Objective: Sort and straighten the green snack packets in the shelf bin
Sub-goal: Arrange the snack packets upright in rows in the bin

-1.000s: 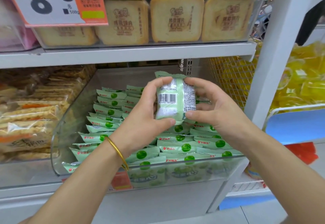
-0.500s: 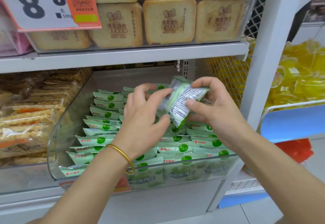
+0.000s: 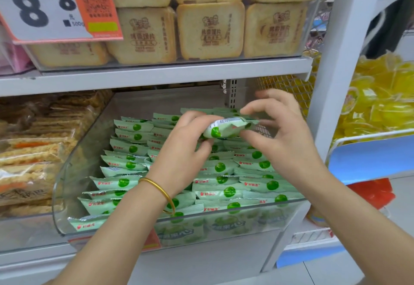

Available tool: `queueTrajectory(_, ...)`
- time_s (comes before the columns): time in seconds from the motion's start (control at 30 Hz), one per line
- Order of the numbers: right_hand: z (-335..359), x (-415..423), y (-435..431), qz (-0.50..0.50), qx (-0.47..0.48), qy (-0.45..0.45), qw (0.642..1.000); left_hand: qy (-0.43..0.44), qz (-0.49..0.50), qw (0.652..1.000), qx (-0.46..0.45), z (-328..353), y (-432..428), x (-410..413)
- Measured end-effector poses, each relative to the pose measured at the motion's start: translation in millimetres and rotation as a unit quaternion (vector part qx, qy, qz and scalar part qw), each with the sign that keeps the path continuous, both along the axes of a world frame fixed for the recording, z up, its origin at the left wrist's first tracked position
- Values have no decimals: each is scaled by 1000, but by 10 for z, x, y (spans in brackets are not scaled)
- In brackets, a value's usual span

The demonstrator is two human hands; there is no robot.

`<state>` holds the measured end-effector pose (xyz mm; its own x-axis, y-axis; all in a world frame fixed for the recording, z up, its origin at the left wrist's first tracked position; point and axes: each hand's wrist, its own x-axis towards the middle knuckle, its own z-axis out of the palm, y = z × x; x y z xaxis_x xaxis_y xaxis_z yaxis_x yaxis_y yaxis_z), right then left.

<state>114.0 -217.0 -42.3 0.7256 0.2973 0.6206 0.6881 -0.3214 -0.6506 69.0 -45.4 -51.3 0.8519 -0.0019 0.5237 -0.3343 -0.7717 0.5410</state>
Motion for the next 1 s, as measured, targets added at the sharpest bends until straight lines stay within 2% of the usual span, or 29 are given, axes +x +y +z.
queueTrajectory(0.07, -6, 25, -10, 38, -28, 7, 999, -5, -34, 999, -3, 4, -30, 37)
queueTrajectory(0.13, -22, 41, -2, 23, -58, -2, 998, -14, -35, 999, -2, -2, -70, 100)
queueTrajectory(0.2, -41, 74, 3, -49, -86, -66, 993, 11, 13, 1000, 3, -4, -103, 173)
queueTrajectory(0.3, -39, 159, 18, -179, -150, -175, 956, 95, 77, 991, 54, -22, -93, 306)
queueTrajectory(0.43, 11, 261, 145, -281, -249, -201, 905, 197, 51, 964, 172, -72, -121, 487)
queueTrajectory(0.5, 54, 295, 233, -300, -317, -172, 883, 230, 58, 948, 214, -104, -128, 545)
queueTrajectory(0.63, 71, 357, 359, -270, -389, -77, 878, 254, 74, 934, 239, -147, -119, 575)
queueTrajectory(0.83, -31, 448, 470, -213, -459, 44, 862, 242, 63, 943, 220, -140, -70, 561)
queueTrajectory(1.0, -49, 342, 416, -204, -456, 17, 866, 247, 60, 947, 195, -126, -24, 520)
